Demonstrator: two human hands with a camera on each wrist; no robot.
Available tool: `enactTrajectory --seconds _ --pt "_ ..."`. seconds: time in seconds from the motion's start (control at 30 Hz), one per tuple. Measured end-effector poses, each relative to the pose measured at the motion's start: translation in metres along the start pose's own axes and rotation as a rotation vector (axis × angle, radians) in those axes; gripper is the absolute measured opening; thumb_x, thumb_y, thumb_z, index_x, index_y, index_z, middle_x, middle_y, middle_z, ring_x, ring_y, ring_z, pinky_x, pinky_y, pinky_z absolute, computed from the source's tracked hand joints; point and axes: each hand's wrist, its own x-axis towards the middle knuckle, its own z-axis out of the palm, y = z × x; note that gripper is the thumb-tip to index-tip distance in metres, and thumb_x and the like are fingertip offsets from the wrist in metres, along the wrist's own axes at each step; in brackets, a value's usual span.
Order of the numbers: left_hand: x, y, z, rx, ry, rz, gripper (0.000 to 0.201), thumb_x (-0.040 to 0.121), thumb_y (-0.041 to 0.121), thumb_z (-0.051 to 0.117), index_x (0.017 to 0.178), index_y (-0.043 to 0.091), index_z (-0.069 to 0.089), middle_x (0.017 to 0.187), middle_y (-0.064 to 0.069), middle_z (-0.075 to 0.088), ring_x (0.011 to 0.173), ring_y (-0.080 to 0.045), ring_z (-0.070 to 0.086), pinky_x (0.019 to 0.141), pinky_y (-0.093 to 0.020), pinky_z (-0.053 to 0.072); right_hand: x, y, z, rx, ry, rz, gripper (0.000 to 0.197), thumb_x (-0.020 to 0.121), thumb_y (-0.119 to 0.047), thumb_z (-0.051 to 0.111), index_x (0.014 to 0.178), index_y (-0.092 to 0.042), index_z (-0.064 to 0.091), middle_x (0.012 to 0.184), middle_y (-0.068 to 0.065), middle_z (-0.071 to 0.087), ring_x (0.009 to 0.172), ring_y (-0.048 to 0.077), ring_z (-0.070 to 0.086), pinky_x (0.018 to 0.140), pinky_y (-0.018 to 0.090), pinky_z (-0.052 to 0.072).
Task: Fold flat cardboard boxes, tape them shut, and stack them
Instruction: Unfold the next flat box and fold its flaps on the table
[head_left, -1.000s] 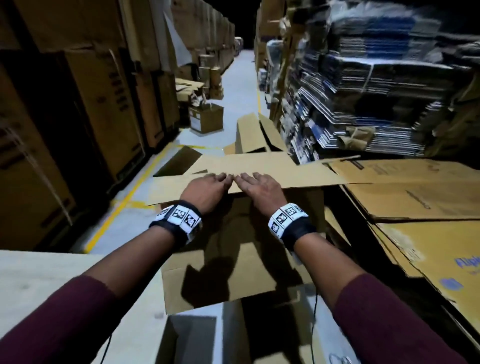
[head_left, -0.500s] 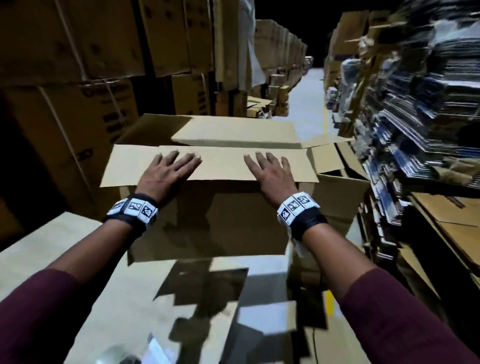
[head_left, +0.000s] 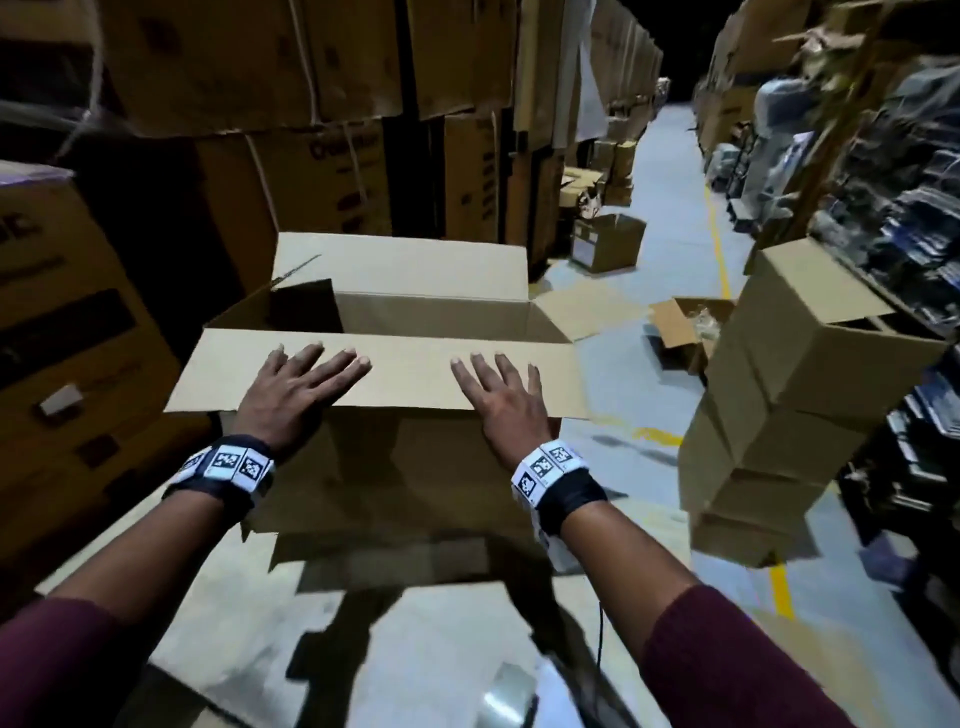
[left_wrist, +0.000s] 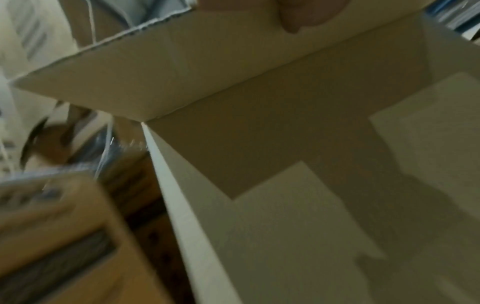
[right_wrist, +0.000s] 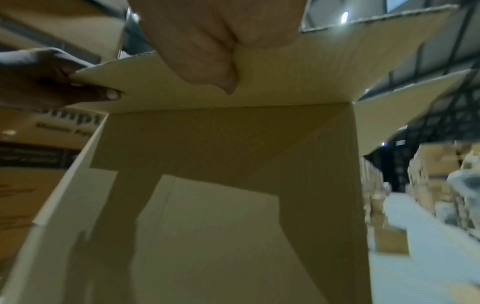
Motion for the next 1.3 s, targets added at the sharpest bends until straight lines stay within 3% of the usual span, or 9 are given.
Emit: enactTrajectory --seconds 0.13,0.3,0.6,0.7,0.8,0.9,0.97,1.13,1.3 --pt "-0.060 -0.069 0.062 -0.132 -0.170 0.049 0.106 0.069 -0.011 0.069 0.155 0.032 0.024 0.154 -0.008 0.044 0.132 -0.041 0.050 0.100 -0.060 0.041 0.007 -0.094 0.045 0.015 -0.113 0.034 0.090 0.091 0.013 0.039 0.162 -0.030 0.003 0.170 0.003 0.008 0.156 0.033 0.004 0.119 0.066 -0.001" --pt "-0.090 -0.077 0.125 -0.357 -0.399 0.040 0.095 0.084 0.088 0.022 0.159 0.031 0.016 0.165 -0.010 0.019 0.148 -0.037 0.026 0.112 -0.056 0.032 -0.001 -0.146 0.065 -0.072 -0.298 0.079 0.087 0.092 0.011 0.040 0.162 -0.027 0.003 0.170 0.006 0.002 0.156 0.036 -0.002 0.116 0.072 -0.005" --pt "-0.035 -0.028 0.120 -0.539 -0.464 0.208 0.118 0.061 0.104 0.017 0.159 0.039 0.006 0.168 0.001 0.004 0.154 -0.024 0.005 0.123 -0.050 0.011 -0.020 -0.150 0.067 0.011 -0.387 0.271 0.075 0.099 -0.007 0.046 0.160 -0.035 0.013 0.170 -0.002 0.012 0.156 0.030 0.008 0.119 0.066 0.002" --pt "-0.012 -0.022 0.106 -0.566 -0.553 0.335 0.101 0.071 0.087 0.033 0.158 0.036 0.021 0.165 0.001 0.023 0.150 -0.022 0.025 0.121 -0.038 0.024 -0.023 -0.146 0.067 0.182 -0.399 0.359 0.079 0.089 0.001 0.047 0.155 -0.039 0.032 0.165 -0.004 0.029 0.150 0.025 0.027 0.119 0.056 0.021" --pt "0.004 -0.027 0.102 -0.512 -0.506 0.458 0.073 0.089 0.020 0.049 0.157 0.032 0.026 0.162 0.001 0.030 0.145 -0.021 0.035 0.118 -0.031 0.029 -0.021 -0.141 0.073 0.254 -0.372 0.294 0.077 0.089 -0.001 0.051 0.156 -0.034 0.035 0.164 -0.002 0.032 0.149 0.028 0.030 0.119 0.050 0.026" --pt "0.012 -0.041 0.102 -0.494 -0.482 0.517 0.074 0.091 0.003 0.047 0.157 0.029 0.028 0.161 -0.001 0.032 0.143 -0.021 0.039 0.115 -0.027 0.028 -0.017 -0.133 0.065 0.549 -0.285 0.183 0.064 0.098 -0.039 0.060 0.157 -0.031 0.035 0.164 0.000 0.030 0.153 0.022 0.022 0.123 0.034 0.023" --pt "0.016 -0.051 0.104 -0.494 -0.471 0.543 0.069 0.095 0.007 0.047 0.157 0.030 0.027 0.161 0.000 0.033 0.141 -0.022 0.042 0.114 -0.028 0.031 -0.014 -0.112 0.052 0.689 -0.135 0.298 0.073 0.092 -0.061 0.059 0.154 -0.029 0.040 0.159 -0.003 0.034 0.150 0.015 0.026 0.115 0.017 0.026" --pt "0.010 -0.059 0.127 -0.376 -0.532 0.592 0.082 0.096 0.021 0.053 0.159 0.034 0.002 0.168 -0.001 0.008 0.152 -0.026 0.016 0.122 -0.041 0.020 -0.024 -0.024 0.059 0.264 0.125 0.978 0.096 0.084 -0.055 0.072 0.158 -0.014 0.026 0.162 0.025 0.023 0.149 0.041 0.022 0.117 0.053 0.029" --pt "-0.016 -0.049 0.176 -0.397 -0.492 0.509 0.110 0.070 0.100 0.023 0.157 0.041 -0.011 0.162 0.006 -0.026 0.148 -0.018 -0.026 0.122 -0.050 -0.011 -0.039 0.004 0.113 1.091 0.278 1.409 0.154 0.048 -0.045 0.100 0.161 -0.011 0.001 0.148 0.015 0.043 0.127 0.028 0.053 0.106 0.040 0.046"
